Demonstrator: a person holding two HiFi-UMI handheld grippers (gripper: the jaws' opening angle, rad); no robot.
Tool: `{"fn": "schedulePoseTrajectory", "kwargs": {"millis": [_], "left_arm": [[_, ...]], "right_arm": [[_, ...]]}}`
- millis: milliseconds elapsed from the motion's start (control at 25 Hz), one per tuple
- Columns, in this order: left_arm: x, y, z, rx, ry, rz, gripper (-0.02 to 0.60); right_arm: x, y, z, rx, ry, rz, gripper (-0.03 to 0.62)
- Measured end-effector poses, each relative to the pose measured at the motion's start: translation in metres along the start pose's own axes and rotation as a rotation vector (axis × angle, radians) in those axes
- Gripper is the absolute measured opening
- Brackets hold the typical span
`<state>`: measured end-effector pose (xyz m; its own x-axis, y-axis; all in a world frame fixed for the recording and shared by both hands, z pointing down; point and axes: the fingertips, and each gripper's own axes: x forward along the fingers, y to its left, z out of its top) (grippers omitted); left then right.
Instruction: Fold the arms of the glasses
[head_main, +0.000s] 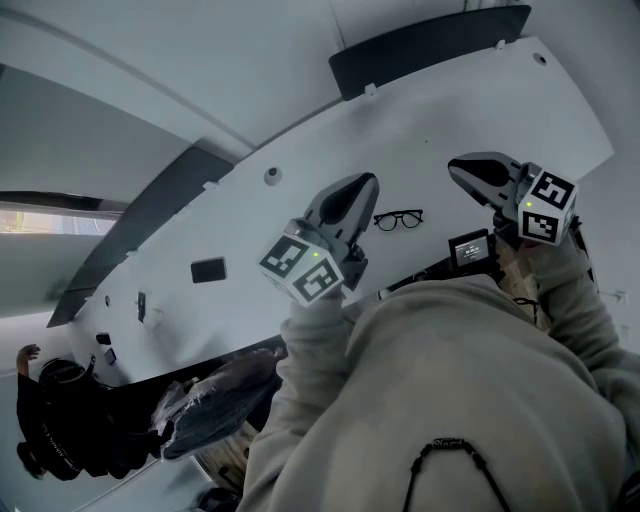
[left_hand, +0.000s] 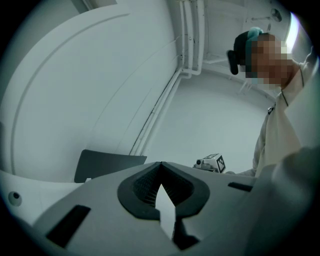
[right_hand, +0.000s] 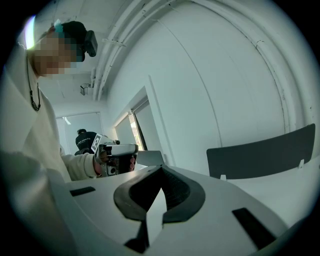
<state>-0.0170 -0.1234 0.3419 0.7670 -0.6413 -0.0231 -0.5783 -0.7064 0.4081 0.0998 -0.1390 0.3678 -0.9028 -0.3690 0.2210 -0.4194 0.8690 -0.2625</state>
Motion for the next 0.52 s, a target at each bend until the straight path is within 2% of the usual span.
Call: {"fn": "schedulePoseTrajectory", "kwargs": {"millis": [520], "left_arm": [[-0.0034,0.0013,-0.0049,0.000,-0.004,-0.002,0.005]], "right_arm": [[0.0008,-0.0002,-0.0039,-0.018,0.011,0.006,0.020]]}}
